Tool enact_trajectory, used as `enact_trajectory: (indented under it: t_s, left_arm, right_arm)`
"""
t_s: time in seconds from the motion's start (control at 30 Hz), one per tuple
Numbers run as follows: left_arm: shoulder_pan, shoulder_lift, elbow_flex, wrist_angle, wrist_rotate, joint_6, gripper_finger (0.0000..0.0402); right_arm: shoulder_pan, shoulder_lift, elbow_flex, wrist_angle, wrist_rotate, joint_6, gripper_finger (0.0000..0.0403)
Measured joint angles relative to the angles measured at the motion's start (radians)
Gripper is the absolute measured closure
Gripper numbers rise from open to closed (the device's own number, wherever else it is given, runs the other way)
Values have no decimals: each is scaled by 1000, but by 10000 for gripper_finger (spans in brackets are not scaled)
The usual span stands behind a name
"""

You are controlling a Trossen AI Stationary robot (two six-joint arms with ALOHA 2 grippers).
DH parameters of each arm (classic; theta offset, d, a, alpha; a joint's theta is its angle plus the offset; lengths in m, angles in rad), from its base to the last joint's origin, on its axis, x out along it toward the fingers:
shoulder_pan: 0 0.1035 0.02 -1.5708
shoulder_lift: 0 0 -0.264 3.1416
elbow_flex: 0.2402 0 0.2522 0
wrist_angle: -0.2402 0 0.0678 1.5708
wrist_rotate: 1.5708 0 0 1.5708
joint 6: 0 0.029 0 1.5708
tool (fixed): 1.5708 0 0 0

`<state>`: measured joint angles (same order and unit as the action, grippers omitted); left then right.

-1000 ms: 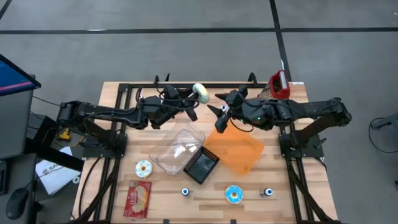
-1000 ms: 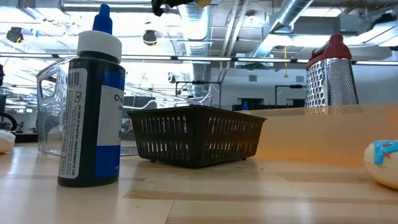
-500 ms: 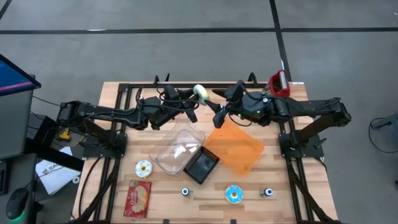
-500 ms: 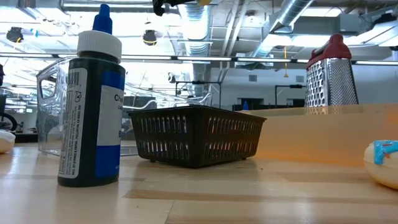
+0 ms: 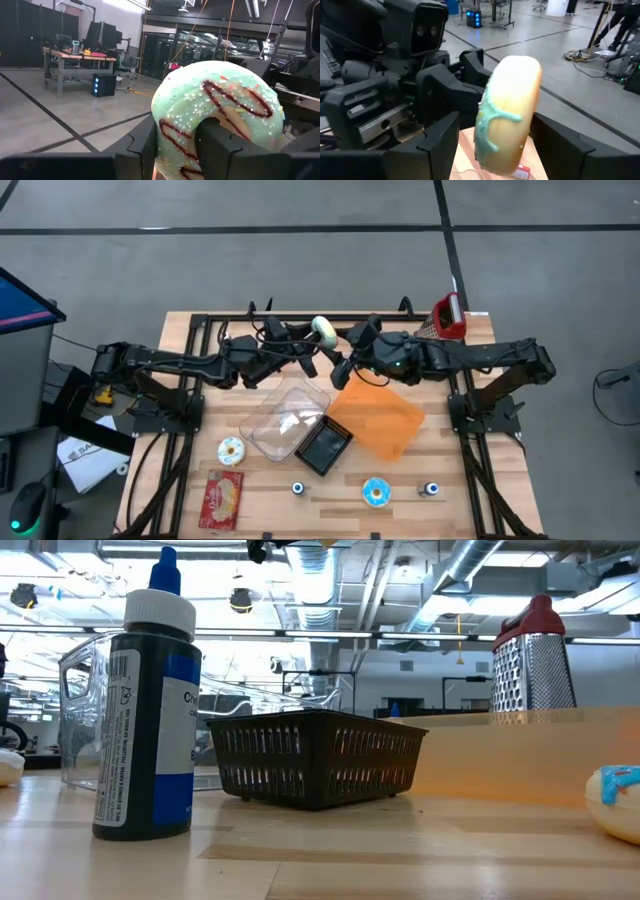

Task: Pick & Place Food Item
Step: Put the light blue donut into the black bin

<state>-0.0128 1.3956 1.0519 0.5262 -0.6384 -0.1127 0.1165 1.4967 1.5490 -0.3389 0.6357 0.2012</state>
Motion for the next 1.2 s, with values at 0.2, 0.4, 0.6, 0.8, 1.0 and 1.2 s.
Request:
enact_trajectory:
  t_s: [0.2,0.4,0.6,0.8,1.0,1.2]
  left_arm:
    - [-6,0,0,0,0,0,289]
    - [-6,0,0,-1,0,0,289]
    - [-9,-8,1,-3,-2,2,289]
    - [-9,-22,2,-16,-1,3,289]
    - [-9,-30,2,-42,3,0,289]
    - [-9,-30,2,-39,7,0,284]
  right_arm:
    - [-2,-5,0,-1,20,0,187]
    - [-6,-5,0,-1,22,0,227]
    - [-8,-5,0,-3,60,0,241]
    - [-13,-5,0,-4,71,-2,241]
    - [-14,-5,0,-4,72,-2,248]
    - [-14,-5,0,-4,72,-2,271]
